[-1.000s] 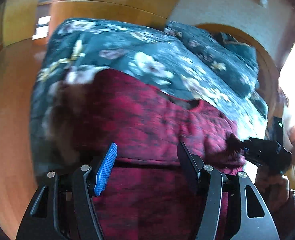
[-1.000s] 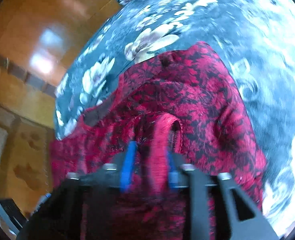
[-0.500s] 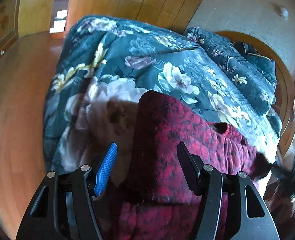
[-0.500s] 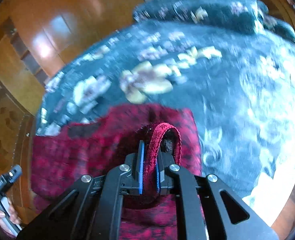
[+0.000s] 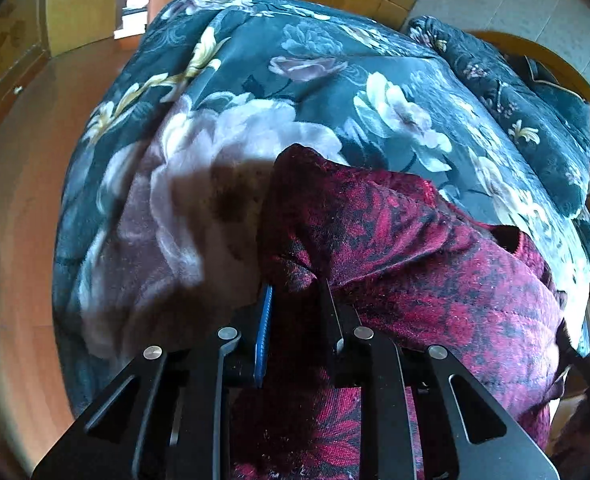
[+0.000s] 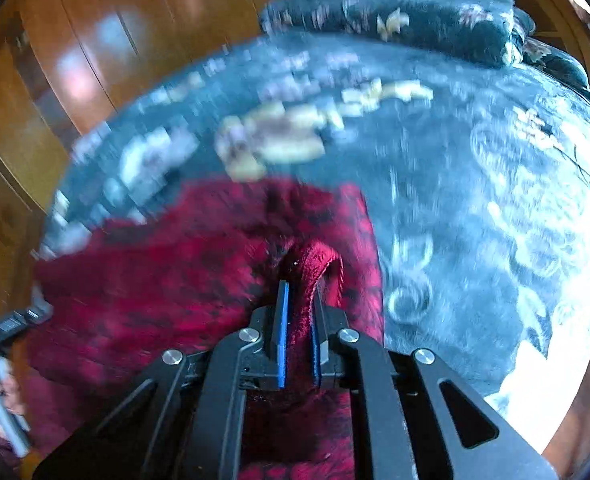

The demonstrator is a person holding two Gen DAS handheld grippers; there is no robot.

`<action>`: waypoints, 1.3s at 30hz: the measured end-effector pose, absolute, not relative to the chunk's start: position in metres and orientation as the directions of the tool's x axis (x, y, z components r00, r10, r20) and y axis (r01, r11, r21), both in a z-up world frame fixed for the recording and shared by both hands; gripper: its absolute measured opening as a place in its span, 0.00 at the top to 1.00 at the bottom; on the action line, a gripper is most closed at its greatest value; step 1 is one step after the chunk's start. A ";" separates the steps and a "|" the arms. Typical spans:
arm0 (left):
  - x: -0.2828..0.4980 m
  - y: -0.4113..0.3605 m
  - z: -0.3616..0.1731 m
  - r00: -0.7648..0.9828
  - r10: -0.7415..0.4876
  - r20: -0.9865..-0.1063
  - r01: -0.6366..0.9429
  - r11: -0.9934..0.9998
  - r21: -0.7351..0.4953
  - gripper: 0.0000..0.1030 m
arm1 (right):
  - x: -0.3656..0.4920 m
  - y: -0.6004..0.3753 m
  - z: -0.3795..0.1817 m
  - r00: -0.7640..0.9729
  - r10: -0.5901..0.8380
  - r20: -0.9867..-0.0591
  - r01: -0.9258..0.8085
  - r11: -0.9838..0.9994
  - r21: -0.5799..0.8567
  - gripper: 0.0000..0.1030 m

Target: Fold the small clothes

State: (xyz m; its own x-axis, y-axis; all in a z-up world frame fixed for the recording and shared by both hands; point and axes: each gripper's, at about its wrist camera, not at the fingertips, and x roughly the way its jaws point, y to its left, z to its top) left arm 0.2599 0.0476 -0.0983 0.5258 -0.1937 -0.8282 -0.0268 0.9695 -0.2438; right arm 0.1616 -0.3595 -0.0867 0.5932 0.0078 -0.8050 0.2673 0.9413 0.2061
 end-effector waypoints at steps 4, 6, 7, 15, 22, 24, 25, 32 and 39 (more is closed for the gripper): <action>0.248 0.041 -0.080 0.570 -0.132 -0.811 -0.018 0.985 -0.173 0.74 | 0.160 -0.360 -0.100 0.599 -0.012 -0.801 0.286 0.937 0.200 0.92; 0.240 0.044 -0.065 0.608 -0.118 -0.785 -0.020 0.986 -0.163 0.74 | 0.158 -0.363 -0.098 0.597 -0.001 -0.802 0.284 0.936 0.210 0.92; 0.236 0.045 -0.058 0.626 -0.115 -0.771 -0.017 0.987 -0.161 0.74 | 0.157 -0.365 -0.096 0.598 0.002 -0.802 0.282 0.936 0.212 0.91; 0.214 0.022 -0.020 0.706 -0.157 -0.691 0.123 0.987 -0.099 0.74 | 0.125 -0.358 -0.042 0.686 0.007 -0.728 0.257 0.933 0.251 0.55; 0.222 0.000 -0.039 0.677 -0.182 -0.713 0.178 0.981 -0.082 0.74 | 0.128 -0.309 -0.043 0.666 0.086 -0.741 0.126 0.966 0.225 0.49; 0.229 0.000 -0.049 0.658 -0.173 -0.733 0.168 0.983 -0.081 0.74 | 0.135 -0.305 -0.052 0.650 0.080 -0.756 0.132 0.968 0.216 0.49; 0.231 0.001 -0.053 0.654 -0.168 -0.737 0.160 0.984 -0.082 0.64 | 0.138 -0.305 -0.056 0.642 0.080 -0.763 0.139 0.966 0.218 0.49; 0.242 0.009 -0.073 0.637 -0.160 -0.754 0.128 0.987 -0.102 0.54 | 0.148 -0.312 -0.076 0.629 0.061 -0.775 0.165 0.964 0.210 0.48; 0.258 0.027 -0.103 0.586 -0.213 -0.781 0.081 0.975 -0.206 0.54 | 0.161 -0.310 -0.093 0.621 0.061 -0.782 0.168 0.964 0.208 0.45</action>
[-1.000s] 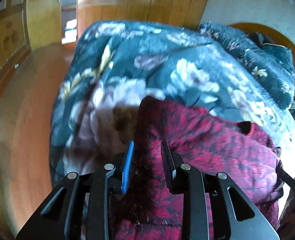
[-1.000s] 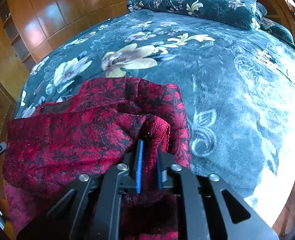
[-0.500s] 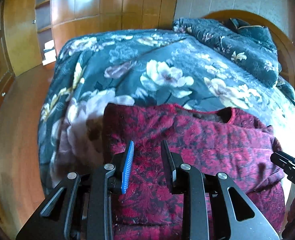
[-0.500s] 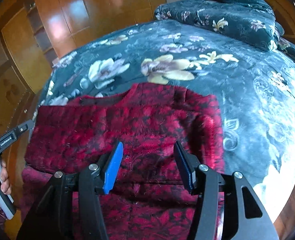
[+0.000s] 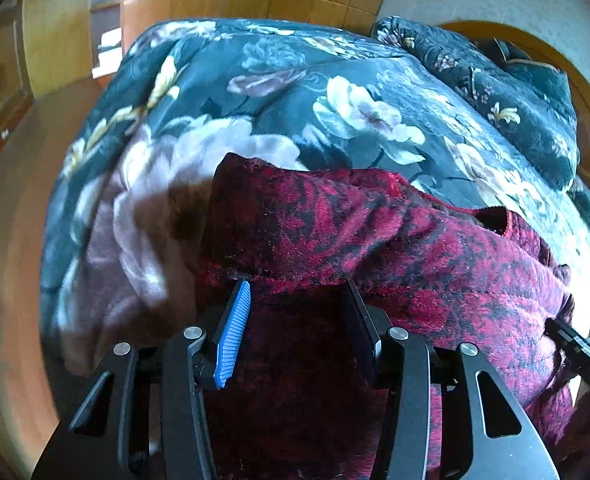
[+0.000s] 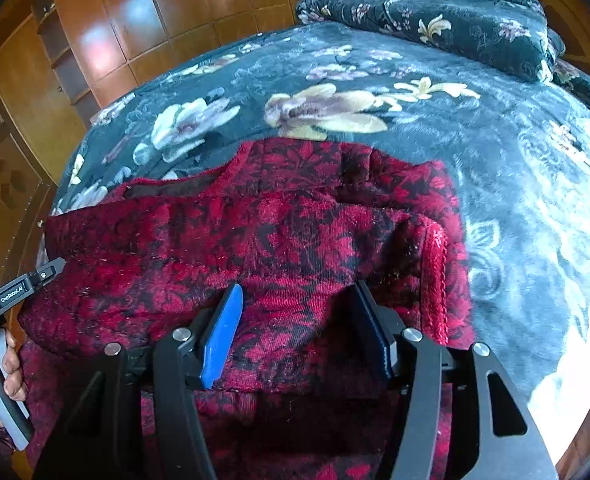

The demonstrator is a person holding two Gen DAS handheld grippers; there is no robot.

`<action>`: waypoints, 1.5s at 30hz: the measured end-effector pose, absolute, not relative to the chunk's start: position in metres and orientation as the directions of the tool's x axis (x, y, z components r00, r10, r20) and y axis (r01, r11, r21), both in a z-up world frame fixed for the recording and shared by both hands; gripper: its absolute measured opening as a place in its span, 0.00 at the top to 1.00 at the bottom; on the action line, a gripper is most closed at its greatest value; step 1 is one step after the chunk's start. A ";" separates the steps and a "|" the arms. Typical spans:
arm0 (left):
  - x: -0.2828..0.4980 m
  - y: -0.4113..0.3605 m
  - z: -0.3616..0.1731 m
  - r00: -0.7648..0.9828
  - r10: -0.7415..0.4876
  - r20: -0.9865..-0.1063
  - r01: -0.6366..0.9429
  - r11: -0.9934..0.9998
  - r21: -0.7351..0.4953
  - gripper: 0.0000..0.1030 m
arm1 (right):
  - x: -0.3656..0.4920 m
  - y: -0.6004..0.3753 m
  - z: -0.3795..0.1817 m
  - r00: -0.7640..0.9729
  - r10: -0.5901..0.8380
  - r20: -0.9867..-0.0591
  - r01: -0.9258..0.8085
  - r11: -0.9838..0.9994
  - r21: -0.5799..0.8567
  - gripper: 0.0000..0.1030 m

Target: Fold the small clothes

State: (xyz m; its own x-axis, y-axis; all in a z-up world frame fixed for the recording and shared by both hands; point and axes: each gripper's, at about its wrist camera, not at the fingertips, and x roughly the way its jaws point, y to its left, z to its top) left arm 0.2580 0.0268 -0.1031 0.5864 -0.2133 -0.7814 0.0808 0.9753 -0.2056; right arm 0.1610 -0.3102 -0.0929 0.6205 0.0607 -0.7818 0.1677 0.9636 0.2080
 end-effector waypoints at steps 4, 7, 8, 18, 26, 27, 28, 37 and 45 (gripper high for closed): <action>0.256 0.030 -0.102 0.589 -0.232 -0.774 0.072 0.969 -0.235 0.54 | 0.166 -0.309 -0.103 0.628 0.054 -0.776 0.167 0.965 0.202 0.45; 0.244 0.032 -0.085 0.605 -0.213 -0.767 0.067 0.974 -0.218 0.54 | 0.163 -0.312 -0.097 0.625 0.068 -0.778 0.164 0.963 0.216 0.44; 0.236 0.034 -0.079 0.613 -0.214 -0.760 0.068 0.973 -0.219 0.54 | 0.160 -0.315 -0.092 0.623 0.088 -0.777 0.163 0.957 0.239 0.44; 0.194 0.029 -0.091 0.601 -0.091 -0.794 0.072 0.996 -0.060 0.44 | 0.128 -0.330 -0.088 0.595 0.111 -0.796 0.204 0.937 0.283 0.46; 0.150 0.040 -0.059 0.645 -0.132 -0.753 0.066 0.991 -0.118 0.42 | 0.097 -0.319 -0.063 0.606 0.159 -0.779 0.155 0.937 0.312 0.32; 0.139 0.041 -0.055 0.654 -0.136 -0.744 0.075 0.990 -0.116 0.42 | 0.089 -0.318 -0.064 0.600 0.177 -0.780 0.147 0.934 0.325 0.30; 0.131 0.041 -0.053 0.660 -0.139 -0.739 0.083 0.990 -0.112 0.42 | 0.082 -0.316 -0.065 0.593 0.188 -0.783 0.142 0.933 0.331 0.28; 0.061 0.047 -0.049 0.676 -0.161 -0.719 0.146 0.986 -0.084 0.37 | -0.007 -0.310 -0.084 0.532 0.238 -0.813 0.147 0.919 0.366 0.27; 0.022 0.064 -0.058 0.659 -0.170 -0.732 0.154 0.984 -0.090 0.37 | -0.064 -0.300 -0.087 0.492 0.268 -0.828 0.137 0.916 0.378 0.24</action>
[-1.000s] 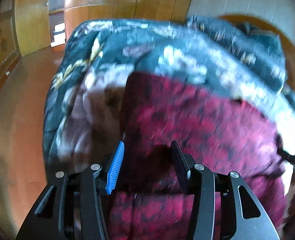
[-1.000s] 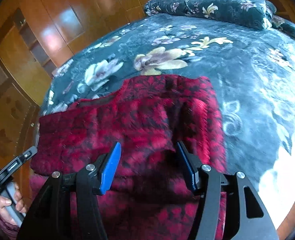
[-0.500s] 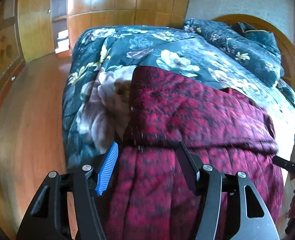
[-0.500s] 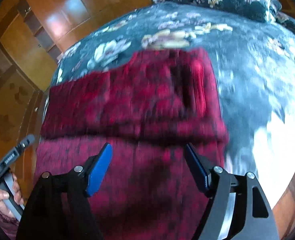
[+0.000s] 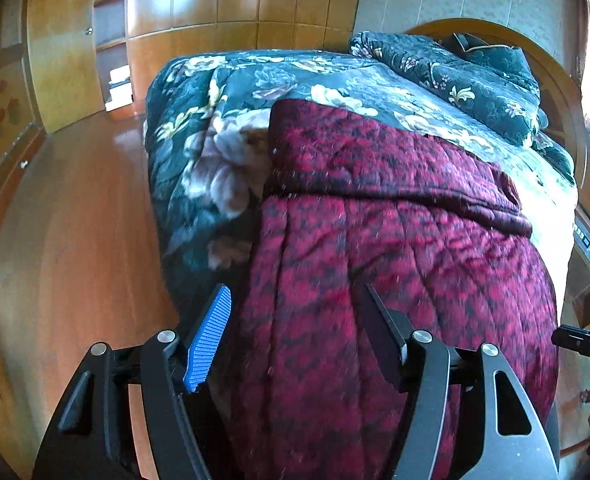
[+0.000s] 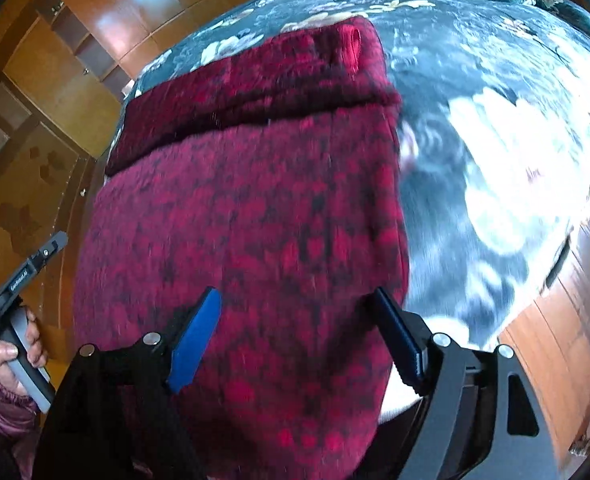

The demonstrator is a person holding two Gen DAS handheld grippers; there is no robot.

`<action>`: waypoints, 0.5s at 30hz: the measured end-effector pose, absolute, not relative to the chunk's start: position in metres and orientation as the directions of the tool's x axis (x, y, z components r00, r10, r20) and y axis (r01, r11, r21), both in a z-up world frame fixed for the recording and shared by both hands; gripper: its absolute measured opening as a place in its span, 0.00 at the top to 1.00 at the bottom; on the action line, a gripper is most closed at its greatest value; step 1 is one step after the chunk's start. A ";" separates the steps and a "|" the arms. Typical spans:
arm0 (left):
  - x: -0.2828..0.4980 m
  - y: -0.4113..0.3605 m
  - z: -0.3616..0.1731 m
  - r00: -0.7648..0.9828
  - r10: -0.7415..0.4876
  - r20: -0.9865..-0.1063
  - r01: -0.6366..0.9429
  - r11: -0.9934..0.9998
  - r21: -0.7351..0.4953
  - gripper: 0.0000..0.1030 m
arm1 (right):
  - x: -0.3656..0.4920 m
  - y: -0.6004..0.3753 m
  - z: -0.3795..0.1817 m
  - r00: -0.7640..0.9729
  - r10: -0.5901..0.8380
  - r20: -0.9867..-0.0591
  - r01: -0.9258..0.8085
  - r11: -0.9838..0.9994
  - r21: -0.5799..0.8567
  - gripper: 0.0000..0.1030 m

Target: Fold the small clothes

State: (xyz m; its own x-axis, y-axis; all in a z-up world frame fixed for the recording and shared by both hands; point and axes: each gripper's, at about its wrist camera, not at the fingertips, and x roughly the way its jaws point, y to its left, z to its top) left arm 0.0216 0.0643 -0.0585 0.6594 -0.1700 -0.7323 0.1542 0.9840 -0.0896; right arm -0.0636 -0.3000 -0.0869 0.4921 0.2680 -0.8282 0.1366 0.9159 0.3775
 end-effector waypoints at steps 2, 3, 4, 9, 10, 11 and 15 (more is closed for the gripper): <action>0.015 0.069 -0.061 0.654 -0.171 -0.737 0.158 0.984 -0.088 0.37 | -0.075 -0.300 -0.090 0.481 0.276 -0.832 0.145 0.911 0.386 0.23; 0.012 0.072 -0.062 0.652 -0.171 -0.738 0.158 0.984 -0.088 0.37 | -0.080 -0.301 -0.091 0.478 0.278 -0.833 0.149 0.909 0.389 0.23; 0.008 0.074 -0.064 0.647 -0.175 -0.742 0.161 0.983 -0.092 0.37 | -0.084 -0.302 -0.093 0.473 0.284 -0.834 0.154 0.906 0.395 0.22; -0.007 0.090 -0.075 0.598 -0.252 -0.761 0.212 0.965 -0.153 0.30 | -0.106 -0.307 -0.109 0.426 0.328 -0.843 0.180 0.882 0.435 0.20; -0.010 0.093 -0.076 0.590 -0.271 -0.760 0.223 0.960 -0.169 0.29 | -0.111 -0.310 -0.114 0.414 0.357 -0.838 0.189 0.866 0.462 0.18; -0.014 0.097 -0.078 0.579 -0.294 -0.761 0.238 0.953 -0.188 0.29 | -0.114 -0.312 -0.118 0.402 0.384 -0.831 0.191 0.852 0.487 0.18; -0.029 0.112 -0.091 0.476 -0.417 -0.775 0.292 0.906 -0.307 0.29 | -0.127 -0.315 -0.135 0.363 0.476 -0.801 0.208 0.796 0.568 0.16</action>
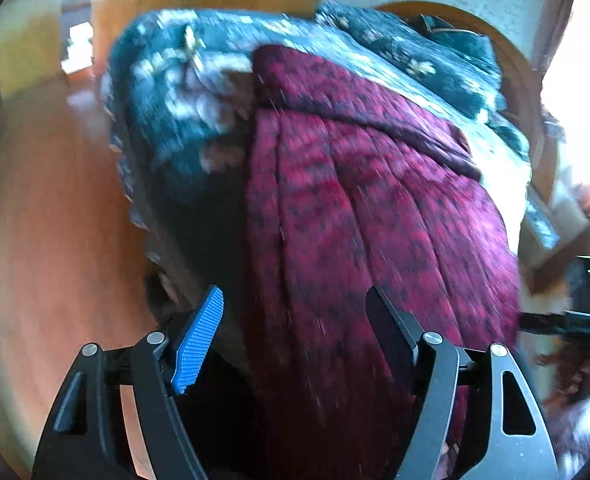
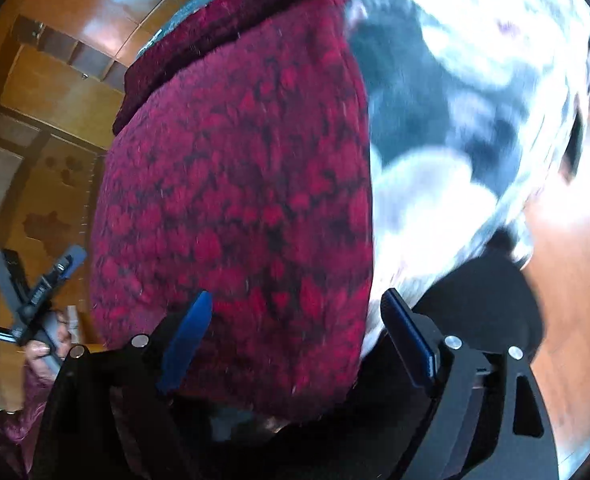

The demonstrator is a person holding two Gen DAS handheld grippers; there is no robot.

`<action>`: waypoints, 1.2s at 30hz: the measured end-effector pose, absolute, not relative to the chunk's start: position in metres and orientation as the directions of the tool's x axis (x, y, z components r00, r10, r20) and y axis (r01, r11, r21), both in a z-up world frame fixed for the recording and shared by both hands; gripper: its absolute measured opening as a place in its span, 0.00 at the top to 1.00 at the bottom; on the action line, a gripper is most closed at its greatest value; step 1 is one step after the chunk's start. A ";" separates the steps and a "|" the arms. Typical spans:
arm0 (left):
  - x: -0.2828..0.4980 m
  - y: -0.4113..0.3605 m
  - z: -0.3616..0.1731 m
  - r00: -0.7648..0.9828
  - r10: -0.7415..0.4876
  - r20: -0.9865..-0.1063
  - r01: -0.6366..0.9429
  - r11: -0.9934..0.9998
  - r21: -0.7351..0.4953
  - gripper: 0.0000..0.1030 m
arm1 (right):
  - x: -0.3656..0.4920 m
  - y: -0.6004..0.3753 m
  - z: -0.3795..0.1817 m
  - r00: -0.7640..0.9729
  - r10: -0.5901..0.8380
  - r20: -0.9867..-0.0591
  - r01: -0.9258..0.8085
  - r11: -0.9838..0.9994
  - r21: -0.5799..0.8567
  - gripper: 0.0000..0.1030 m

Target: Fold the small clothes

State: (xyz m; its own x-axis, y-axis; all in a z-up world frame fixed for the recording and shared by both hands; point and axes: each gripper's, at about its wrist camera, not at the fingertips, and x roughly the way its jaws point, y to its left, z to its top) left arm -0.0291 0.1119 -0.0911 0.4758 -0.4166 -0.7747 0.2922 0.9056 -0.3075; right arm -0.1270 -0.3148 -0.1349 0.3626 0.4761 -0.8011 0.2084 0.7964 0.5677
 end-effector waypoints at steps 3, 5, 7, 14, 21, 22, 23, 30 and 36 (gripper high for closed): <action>-0.039 0.114 -0.103 0.393 -0.485 -0.781 0.324 0.868 -0.376 0.29 | -0.135 -0.312 -0.149 0.328 0.544 -0.773 0.213 0.755 0.621 0.16; -0.045 0.114 -0.110 0.341 -0.528 -0.778 0.337 0.841 -0.424 0.30 | -0.140 -0.308 -0.156 0.301 0.588 -0.751 0.208 0.728 0.653 0.18; -0.051 0.114 -0.118 0.287 -0.577 -0.764 0.340 0.807 -0.482 0.40 | -0.144 -0.301 -0.158 0.281 0.602 -0.747 0.185 0.730 0.658 0.27; -0.060 0.119 -0.113 0.238 -0.661 -0.712 0.348 0.742 -0.573 0.93 | -0.152 -0.299 -0.129 0.285 0.619 -0.731 0.095 0.741 0.665 0.83; -0.043 0.130 -0.053 0.303 -0.794 -0.527 0.369 0.608 -0.703 0.94 | -0.139 -0.301 -0.048 0.421 0.701 -0.576 -0.055 0.654 0.755 0.85; -0.036 0.128 -0.046 0.309 -0.807 -0.503 0.370 0.589 -0.719 0.94 | -0.133 -0.302 -0.040 0.444 0.706 -0.552 -0.069 0.641 0.764 0.85; -0.028 0.127 -0.041 0.312 -0.818 -0.484 0.368 0.574 -0.732 0.94 | -0.120 -0.303 -0.030 0.474 0.709 -0.521 -0.084 0.626 0.775 0.86; 0.055 0.110 -0.015 0.365 -0.835 -0.412 0.342 0.532 -0.775 1.00 | -0.036 -0.324 -0.027 0.579 0.660 -0.479 -0.030 0.603 0.797 0.86; 0.120 0.104 -0.013 0.434 -0.741 -0.513 0.270 0.650 -0.710 1.00 | 0.029 -0.330 -0.056 0.558 0.603 -0.570 0.091 0.638 0.764 0.86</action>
State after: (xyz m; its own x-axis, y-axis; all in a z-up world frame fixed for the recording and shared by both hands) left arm 0.1200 0.1041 -0.0130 0.4342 -0.7406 -0.5128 0.2698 0.6500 -0.7104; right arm 0.0286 -0.3304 -0.0557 0.5579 0.6032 -0.5700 0.0905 0.6385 0.7643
